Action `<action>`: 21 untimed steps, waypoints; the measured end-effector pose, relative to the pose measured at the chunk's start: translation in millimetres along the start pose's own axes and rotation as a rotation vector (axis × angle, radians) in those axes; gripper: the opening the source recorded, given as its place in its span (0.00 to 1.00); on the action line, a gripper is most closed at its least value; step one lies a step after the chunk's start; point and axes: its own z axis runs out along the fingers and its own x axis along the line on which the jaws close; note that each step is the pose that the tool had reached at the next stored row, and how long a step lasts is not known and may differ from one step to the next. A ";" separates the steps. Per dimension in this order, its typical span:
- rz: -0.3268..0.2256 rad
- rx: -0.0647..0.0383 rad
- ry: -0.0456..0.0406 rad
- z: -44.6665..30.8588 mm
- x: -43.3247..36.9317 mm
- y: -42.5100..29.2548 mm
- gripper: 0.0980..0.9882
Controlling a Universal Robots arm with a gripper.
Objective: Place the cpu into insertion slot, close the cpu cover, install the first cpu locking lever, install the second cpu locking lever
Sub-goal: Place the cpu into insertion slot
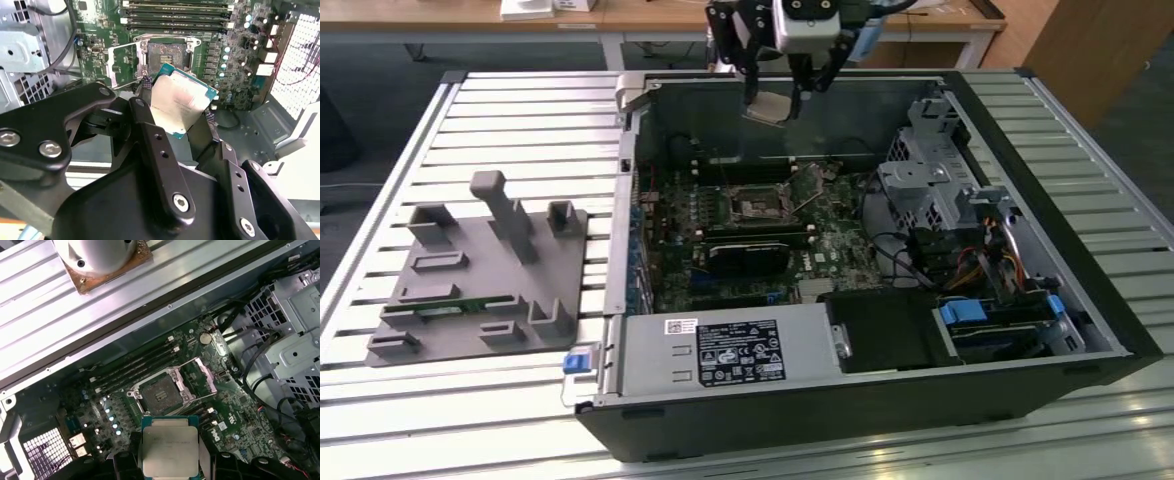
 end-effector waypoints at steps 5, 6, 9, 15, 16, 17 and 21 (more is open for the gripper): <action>0.064 0.001 -0.0064 0.3 0.1 -0.1 0.49; 0.077 0.001 -0.0076 0.4 0.1 -0.1 0.49; 0.116 0.000 -0.0111 0.8 0.2 -0.2 0.49; 0.183 -0.001 -0.0170 1.3 0.5 -0.4 0.49; 0.194 -0.001 -0.0180 1.3 0.5 -0.4 0.49; 0.205 -0.001 -0.0190 1.4 0.5 -0.4 0.49; 0.244 -0.001 -0.0225 1.9 0.7 -0.5 0.49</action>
